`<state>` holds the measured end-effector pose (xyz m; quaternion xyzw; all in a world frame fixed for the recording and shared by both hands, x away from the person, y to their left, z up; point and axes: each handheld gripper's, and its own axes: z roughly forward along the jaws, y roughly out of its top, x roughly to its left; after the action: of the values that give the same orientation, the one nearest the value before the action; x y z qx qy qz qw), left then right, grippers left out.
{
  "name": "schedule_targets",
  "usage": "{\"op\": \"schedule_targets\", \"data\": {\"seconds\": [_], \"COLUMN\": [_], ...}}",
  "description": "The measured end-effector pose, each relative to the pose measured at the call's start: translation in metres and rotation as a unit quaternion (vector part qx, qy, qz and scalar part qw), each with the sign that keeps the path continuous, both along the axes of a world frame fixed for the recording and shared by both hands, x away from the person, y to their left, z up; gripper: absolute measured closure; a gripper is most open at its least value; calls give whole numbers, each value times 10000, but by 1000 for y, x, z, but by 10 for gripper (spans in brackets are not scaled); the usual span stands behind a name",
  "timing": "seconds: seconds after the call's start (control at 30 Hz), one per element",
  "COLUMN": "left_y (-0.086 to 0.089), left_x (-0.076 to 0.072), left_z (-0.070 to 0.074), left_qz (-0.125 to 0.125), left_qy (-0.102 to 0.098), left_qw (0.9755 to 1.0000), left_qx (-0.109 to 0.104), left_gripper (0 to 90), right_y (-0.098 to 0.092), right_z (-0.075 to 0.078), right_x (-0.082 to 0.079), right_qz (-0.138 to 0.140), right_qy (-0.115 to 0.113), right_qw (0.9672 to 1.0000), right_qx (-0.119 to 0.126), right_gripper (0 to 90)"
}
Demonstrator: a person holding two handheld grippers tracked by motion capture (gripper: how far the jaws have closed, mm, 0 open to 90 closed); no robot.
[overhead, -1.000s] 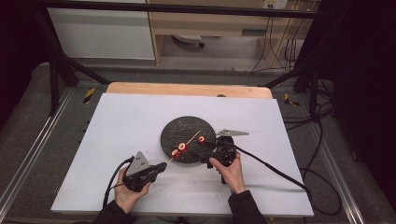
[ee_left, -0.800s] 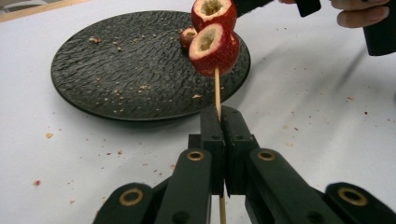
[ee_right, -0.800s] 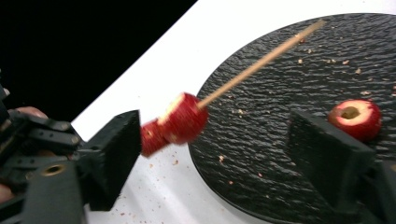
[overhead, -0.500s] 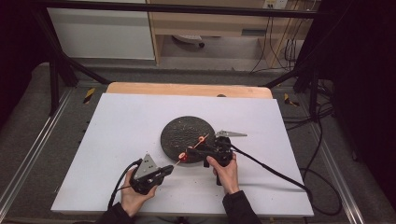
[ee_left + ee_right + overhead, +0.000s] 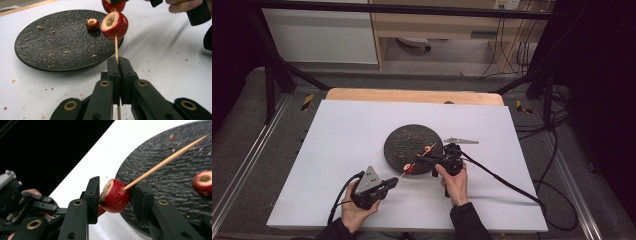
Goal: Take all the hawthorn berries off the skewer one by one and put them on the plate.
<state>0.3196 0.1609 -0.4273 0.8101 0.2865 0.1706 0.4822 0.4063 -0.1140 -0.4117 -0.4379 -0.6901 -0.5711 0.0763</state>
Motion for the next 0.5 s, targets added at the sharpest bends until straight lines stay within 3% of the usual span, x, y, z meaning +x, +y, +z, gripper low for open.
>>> {"op": "schedule_targets", "data": {"seconds": [0.5], "left_y": [12], "left_x": [-2], "left_z": [2], "left_qz": [42], "left_qy": [-30], "left_qw": [10000], "left_qx": [-63], "left_gripper": [884], "right_y": [-22], "right_z": [24], "right_x": [20], "right_qz": [-410], "right_qy": [-145], "right_qw": [9990], "right_qx": [98], "right_gripper": [639]}}
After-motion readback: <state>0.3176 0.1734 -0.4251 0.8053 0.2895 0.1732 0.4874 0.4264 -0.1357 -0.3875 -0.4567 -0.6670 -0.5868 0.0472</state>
